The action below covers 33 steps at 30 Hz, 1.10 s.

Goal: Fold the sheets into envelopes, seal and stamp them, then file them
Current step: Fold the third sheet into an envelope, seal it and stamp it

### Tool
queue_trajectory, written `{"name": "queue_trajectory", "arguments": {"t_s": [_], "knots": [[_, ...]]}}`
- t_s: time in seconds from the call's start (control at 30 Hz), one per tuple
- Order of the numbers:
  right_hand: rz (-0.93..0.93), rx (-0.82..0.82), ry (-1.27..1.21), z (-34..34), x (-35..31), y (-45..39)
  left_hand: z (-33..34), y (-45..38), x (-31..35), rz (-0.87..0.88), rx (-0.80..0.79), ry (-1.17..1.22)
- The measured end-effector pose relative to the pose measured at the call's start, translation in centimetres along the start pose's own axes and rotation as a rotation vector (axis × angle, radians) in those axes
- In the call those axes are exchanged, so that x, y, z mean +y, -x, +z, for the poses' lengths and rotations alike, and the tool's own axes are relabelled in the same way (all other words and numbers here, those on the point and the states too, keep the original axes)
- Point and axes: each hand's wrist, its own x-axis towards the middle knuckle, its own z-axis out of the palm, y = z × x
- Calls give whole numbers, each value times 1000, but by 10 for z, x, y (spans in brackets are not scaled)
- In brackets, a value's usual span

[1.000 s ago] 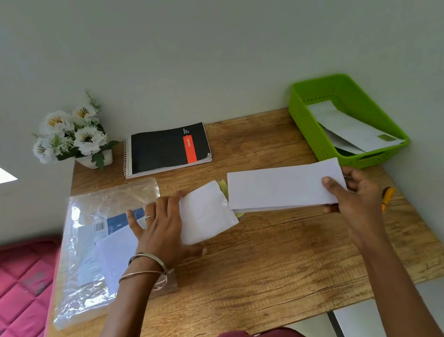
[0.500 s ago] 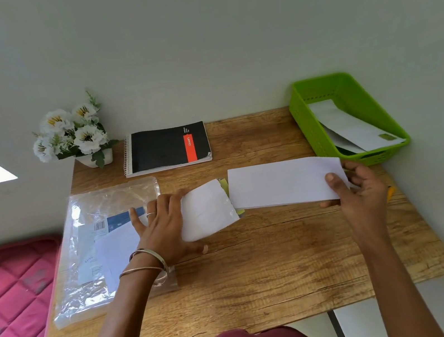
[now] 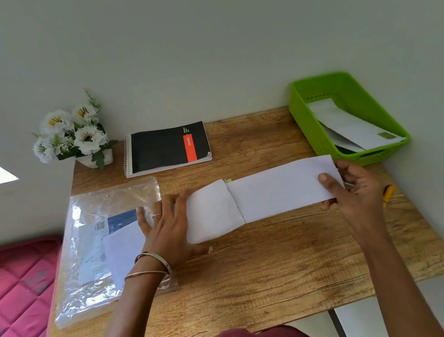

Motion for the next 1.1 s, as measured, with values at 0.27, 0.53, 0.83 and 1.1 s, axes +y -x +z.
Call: {"name": "queue_trajectory", "arguments": {"t_s": [0.27,0.53,0.83,1.1], "knots": [[100,80,-83,42,-4,16,0,-2,14,46,0,47],[105,-84,-7,83,8,40,0,-2,20,41,-31,62],[5,-293,305,96,18,45,2,-3,24,53,-53,38],[202,-481,290,99,16,43,4,-1,27,77,-54,22]]}}
